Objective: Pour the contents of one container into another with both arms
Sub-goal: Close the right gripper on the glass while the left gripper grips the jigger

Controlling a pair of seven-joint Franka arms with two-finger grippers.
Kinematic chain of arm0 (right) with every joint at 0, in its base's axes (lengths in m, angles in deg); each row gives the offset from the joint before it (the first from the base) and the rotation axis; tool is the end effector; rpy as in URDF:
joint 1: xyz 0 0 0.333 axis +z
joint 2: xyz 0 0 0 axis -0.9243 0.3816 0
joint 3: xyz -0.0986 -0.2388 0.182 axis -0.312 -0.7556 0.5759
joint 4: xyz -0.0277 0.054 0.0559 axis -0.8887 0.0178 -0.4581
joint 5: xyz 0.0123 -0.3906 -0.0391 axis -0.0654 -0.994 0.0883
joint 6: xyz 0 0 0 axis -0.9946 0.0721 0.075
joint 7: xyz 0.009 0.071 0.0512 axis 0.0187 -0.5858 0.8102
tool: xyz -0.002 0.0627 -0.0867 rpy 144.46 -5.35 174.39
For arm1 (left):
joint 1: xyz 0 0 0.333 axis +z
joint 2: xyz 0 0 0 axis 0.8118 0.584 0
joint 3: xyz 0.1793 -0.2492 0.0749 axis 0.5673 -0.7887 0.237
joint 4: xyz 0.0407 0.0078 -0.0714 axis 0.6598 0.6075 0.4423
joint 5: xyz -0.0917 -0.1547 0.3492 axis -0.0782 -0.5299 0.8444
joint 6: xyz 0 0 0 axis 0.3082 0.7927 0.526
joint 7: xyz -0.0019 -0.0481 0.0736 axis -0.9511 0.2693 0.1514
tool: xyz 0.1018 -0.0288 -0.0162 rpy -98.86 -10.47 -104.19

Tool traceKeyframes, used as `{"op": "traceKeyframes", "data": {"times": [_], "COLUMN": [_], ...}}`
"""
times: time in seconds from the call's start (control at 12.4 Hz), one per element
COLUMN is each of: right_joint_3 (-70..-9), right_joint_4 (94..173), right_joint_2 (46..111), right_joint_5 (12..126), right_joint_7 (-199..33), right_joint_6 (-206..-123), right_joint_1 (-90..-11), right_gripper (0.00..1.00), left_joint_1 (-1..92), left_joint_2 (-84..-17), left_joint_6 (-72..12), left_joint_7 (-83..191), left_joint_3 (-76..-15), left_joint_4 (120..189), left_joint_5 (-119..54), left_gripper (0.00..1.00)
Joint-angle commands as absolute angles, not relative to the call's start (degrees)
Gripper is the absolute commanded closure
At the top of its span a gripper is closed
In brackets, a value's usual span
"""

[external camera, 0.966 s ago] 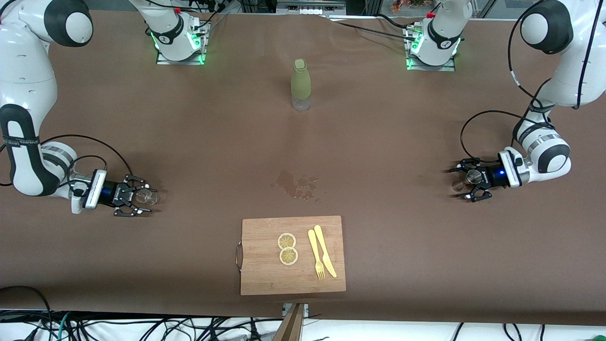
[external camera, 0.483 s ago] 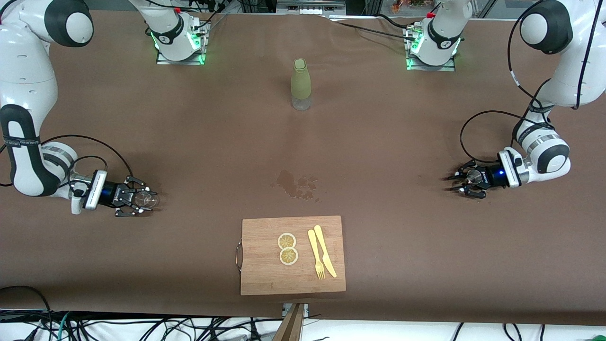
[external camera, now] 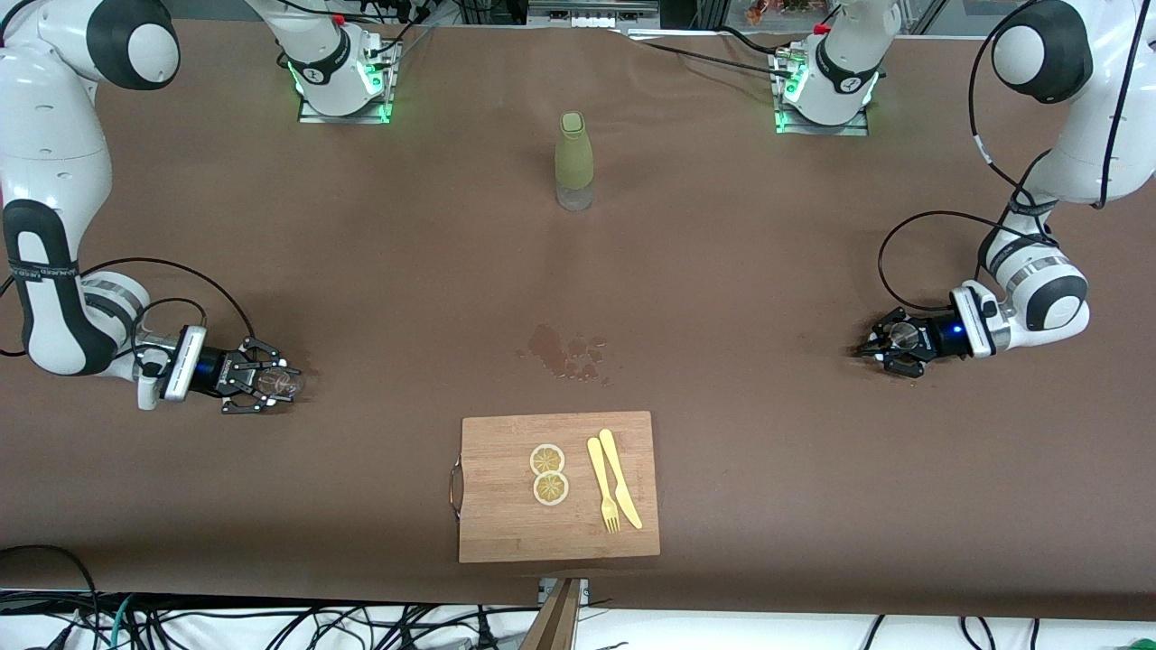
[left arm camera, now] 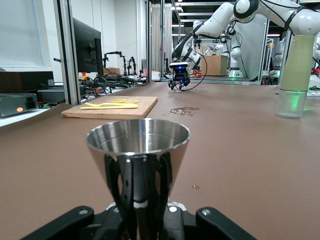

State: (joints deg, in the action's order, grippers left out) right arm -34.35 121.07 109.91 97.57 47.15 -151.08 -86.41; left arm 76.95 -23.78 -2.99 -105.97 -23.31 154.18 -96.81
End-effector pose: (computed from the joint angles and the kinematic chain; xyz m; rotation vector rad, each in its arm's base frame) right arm 0.6398 -0.1376 0.0905 -1.6849 -1.3307 -0.9882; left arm 0.5546 0.1598 0.0650 1.4808 -1.2389 1.2313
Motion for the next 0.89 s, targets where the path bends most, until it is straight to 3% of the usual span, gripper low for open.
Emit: {"op": "traceKeyframes", "data": {"times": [0.0, 0.32, 0.8], "right_joint_3": [-33.99, -33.99, -31.8], "right_joint_4": [119.5, 119.68, 119.59], "right_joint_2": [110.56, 108.98, 106.43], "right_joint_5": [98.32, 98.15, 95.17], "right_joint_7": [46.0, 46.88, 39.52], "right_joint_6": [-151.22, -153.32, -156.32], "right_joint_1": [-86.2, -85.76, -84.09], "right_gripper": [0.82, 0.91, 0.91], "left_joint_1": [75.89, 75.8, 74.75], "left_joint_2": [-23.47, -24.43, -25.84], "left_joint_6": [-2.88, -2.44, -0.25], "left_joint_7": [-108.22, -106.73, -103.57], "left_joint_3": [-22.51, -22.6, -23.04], "left_joint_4": [153.34, 153.26, 153.78], "left_joint_5": [-98.76, -98.67, -98.58], "left_gripper": [1.0, 1.0, 1.0]}}
